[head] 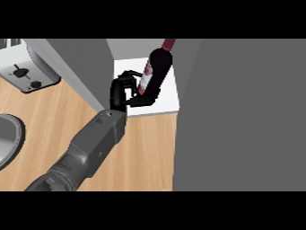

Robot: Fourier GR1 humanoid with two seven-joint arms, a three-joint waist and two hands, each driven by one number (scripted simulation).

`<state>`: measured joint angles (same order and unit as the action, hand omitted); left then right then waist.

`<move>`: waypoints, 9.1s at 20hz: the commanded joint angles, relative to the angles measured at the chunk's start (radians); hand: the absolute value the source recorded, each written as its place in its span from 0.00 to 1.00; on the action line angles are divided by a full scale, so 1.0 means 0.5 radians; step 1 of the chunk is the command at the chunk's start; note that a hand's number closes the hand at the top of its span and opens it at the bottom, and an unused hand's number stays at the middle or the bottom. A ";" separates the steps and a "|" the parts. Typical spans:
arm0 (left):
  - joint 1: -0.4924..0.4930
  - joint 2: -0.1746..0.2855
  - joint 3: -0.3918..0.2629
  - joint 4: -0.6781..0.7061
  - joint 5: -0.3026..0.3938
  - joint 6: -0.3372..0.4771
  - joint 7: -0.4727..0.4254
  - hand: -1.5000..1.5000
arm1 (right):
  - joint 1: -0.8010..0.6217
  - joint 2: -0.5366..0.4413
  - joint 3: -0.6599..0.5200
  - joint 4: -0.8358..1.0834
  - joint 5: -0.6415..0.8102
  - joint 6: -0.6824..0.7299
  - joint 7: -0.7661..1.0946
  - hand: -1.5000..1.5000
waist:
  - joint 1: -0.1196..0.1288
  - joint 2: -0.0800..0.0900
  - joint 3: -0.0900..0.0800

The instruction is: Pick up the wine, place it into the cabinet and close the cabinet

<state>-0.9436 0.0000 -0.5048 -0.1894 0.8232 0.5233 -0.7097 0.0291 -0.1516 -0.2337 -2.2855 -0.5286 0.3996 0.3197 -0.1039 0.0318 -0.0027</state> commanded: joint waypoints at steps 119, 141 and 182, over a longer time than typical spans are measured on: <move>1.777 0.911 -0.873 -3.198 -0.387 0.630 0.208 1.00 | 0.367 -0.247 -0.026 -0.163 0.125 0.393 -0.015 1.00 | 0.207 -0.069 0.007; 2.563 1.719 -0.098 -3.531 -0.021 -0.057 -0.206 1.00 | 0.550 -0.139 1.091 -0.554 0.210 0.750 0.172 1.00 | 0.230 -0.093 -0.004; 2.838 2.115 0.419 -3.372 0.334 -0.846 -0.263 1.00 | -0.190 0.287 1.976 0.118 0.804 -0.127 0.227 1.00 | 0.394 -0.047 -0.024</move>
<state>0.4813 1.0481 -0.3008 -1.8749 0.9882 0.1133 -0.8473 0.0048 -0.1649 0.6767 -2.3573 -0.1805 0.4773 0.4151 0.0818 0.0021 -0.0137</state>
